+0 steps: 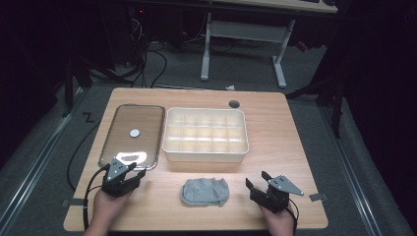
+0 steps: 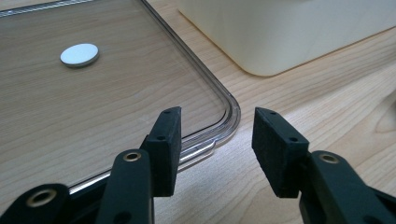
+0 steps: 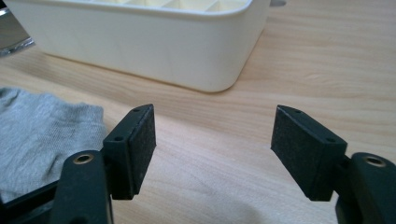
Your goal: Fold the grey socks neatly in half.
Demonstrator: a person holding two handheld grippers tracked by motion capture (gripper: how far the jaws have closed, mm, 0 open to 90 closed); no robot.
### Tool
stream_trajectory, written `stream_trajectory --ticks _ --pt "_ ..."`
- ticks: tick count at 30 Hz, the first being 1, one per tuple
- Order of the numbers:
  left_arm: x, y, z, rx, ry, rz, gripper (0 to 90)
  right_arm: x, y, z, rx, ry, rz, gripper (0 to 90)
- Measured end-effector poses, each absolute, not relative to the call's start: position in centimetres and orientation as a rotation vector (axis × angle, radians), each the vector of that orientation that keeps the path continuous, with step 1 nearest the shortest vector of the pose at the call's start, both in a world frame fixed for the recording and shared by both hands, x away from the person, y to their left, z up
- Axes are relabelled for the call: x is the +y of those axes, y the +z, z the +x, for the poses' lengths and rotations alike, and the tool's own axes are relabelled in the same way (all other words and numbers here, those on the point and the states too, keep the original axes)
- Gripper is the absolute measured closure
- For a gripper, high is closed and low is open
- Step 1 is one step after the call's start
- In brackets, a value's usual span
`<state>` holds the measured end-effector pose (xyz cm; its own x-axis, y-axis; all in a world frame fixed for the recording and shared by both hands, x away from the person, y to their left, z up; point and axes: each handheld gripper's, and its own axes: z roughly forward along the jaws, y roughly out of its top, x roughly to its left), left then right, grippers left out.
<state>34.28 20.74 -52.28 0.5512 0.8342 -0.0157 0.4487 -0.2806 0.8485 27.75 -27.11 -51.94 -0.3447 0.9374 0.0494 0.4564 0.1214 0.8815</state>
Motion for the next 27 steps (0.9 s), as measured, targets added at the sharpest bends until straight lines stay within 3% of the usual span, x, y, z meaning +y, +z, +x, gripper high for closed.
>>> stream_trajectory --ticks 3,7,27 --pt "20.75 -52.32 34.40 1.046 0.557 1.910 51.4 -27.04 -52.01 27.94 1.890 1.160 1.355 28.6" --pt "20.79 -52.47 34.61 1.055 0.556 1.915 49.3 -27.29 -52.11 28.14 1.886 1.217 1.412 19.0" --pt "20.45 -52.36 34.47 1.044 0.553 1.938 46.5 -27.27 -52.04 28.04 1.931 1.166 1.359 18.8"
